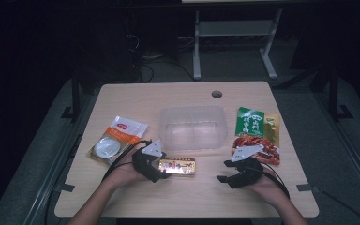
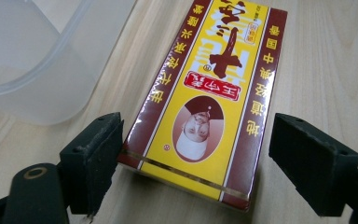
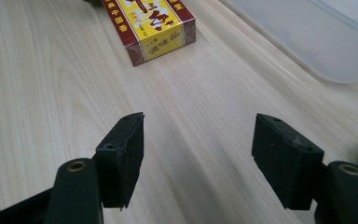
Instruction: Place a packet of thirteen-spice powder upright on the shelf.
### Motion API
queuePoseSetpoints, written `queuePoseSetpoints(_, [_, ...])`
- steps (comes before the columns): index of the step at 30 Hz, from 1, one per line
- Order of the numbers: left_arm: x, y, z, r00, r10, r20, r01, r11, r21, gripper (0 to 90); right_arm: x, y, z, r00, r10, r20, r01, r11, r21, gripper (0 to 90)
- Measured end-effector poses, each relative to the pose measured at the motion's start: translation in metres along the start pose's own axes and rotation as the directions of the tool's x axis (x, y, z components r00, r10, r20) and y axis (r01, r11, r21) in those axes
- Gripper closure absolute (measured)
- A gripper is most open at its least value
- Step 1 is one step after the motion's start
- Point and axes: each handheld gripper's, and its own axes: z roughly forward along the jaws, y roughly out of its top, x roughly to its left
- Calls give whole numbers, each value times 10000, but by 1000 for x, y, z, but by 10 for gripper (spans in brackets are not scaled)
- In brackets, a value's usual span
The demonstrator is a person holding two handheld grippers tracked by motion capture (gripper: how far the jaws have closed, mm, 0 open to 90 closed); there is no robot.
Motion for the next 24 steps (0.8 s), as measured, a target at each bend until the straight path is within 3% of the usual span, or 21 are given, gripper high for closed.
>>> queuePoseSetpoints(7, [-5,-3,2,9995,305,119,-310,9986,426,203,-1,0,0,10000,-47,-28,47,10000,-33,338])
queuePoseSetpoints(24, [-11,-4,4,9992,373,147,-376,9990,231,267,-3,0,1,10000,-46,-61,46,10000,-56,338])
